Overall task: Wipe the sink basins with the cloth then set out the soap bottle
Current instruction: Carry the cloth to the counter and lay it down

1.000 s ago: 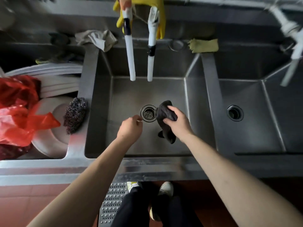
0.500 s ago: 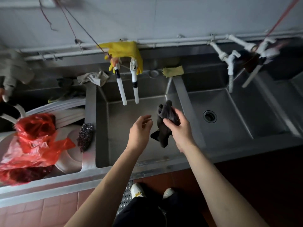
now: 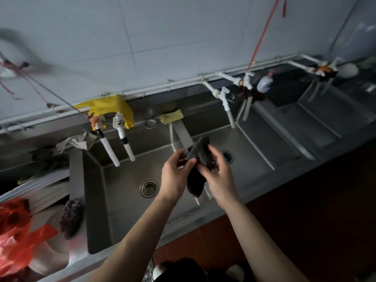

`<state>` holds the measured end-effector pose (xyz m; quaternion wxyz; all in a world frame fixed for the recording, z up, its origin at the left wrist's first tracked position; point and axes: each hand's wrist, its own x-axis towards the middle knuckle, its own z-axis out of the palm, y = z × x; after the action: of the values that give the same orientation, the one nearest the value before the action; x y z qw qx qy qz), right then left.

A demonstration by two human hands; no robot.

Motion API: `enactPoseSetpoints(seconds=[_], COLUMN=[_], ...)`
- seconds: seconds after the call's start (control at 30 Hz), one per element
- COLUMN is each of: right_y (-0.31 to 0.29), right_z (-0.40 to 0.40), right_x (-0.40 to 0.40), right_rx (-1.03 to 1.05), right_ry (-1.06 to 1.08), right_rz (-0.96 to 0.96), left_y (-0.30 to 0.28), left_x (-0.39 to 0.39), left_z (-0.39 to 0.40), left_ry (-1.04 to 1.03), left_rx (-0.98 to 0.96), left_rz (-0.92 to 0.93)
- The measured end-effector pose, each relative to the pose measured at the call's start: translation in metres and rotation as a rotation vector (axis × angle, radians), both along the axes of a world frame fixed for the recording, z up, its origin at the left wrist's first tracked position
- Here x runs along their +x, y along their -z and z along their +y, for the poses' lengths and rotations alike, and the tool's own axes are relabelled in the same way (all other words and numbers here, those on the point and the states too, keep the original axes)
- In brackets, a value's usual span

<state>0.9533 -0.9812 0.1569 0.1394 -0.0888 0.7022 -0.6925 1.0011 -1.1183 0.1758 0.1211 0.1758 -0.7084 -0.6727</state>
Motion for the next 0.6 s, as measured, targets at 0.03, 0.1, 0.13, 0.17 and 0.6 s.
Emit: enactPoseSetpoints(seconds=[0.03, 0.1, 0.13, 0.17, 0.6], right_y=[0.000, -0.001, -0.002, -0.003, -0.013], right_z=[0.014, 0.045, 0.061, 0.078, 0.304], right_x=[-0.006, -0.020, -0.027, -0.033, -0.130], right_rx=[0.011, 0.035, 0.037, 0.031, 0.052], right_ry=[0.000, 0.005, 0.007, 0.006, 0.281], right_rz=[0.001, -0.001, -0.012, -0.023, 0.078], left_y=[-0.002, -0.007, -0.009, -0.012, -0.046], left_x=[-0.007, -0.023, -0.031, -0.040, -0.154], left_z=[0.013, 0.040, 0.054, 0.069, 0.271], left_ry=[-0.013, -0.018, -0.011, -0.001, 0.150], left_rx=[-0.001, -0.011, -0.020, -0.033, -0.125], left_rz=[0.007, 0.007, 0.001, 0.000, 0.182])
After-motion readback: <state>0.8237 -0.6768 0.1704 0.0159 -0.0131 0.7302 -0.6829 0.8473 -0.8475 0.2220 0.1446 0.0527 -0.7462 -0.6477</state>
